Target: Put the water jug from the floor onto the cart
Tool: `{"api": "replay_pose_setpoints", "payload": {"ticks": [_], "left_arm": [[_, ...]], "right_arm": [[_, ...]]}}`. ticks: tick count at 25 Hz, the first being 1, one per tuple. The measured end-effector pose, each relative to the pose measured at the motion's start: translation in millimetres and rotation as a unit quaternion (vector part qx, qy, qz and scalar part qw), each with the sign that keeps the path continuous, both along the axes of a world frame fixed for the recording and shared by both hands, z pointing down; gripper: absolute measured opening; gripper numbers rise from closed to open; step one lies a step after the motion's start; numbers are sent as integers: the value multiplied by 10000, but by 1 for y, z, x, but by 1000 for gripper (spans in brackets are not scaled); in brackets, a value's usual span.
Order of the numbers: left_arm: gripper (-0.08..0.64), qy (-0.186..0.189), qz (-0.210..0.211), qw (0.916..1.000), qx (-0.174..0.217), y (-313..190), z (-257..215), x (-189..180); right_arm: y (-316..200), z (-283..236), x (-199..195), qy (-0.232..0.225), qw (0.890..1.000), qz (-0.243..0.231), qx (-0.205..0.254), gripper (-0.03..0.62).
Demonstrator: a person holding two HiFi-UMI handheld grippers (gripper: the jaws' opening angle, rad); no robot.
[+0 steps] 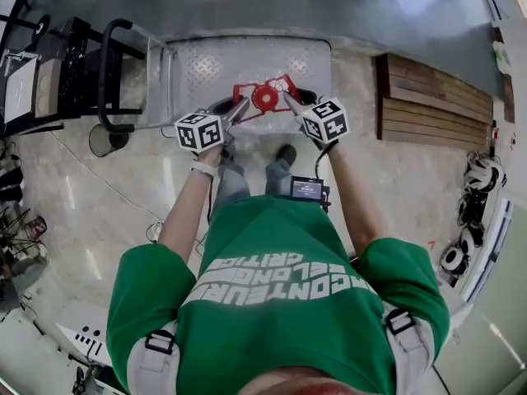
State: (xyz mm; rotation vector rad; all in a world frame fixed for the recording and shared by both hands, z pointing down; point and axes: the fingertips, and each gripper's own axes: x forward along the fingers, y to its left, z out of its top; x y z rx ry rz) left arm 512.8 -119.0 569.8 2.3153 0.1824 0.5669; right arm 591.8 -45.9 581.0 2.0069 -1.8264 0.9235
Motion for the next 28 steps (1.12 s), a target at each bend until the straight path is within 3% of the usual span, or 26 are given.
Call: {"api": "replay_pose_setpoints", "payload": {"ticks": [14,28], "left_arm": [[89,-936,-144,9951,-272,-26,117,13],[86,-1456,-224,9886,-308,-55,200,31]], "right_arm": [[-27,118,14,-511,9962,-7,-712,52],[-51,206,31,-902,9889,116,-1173,52]]}}
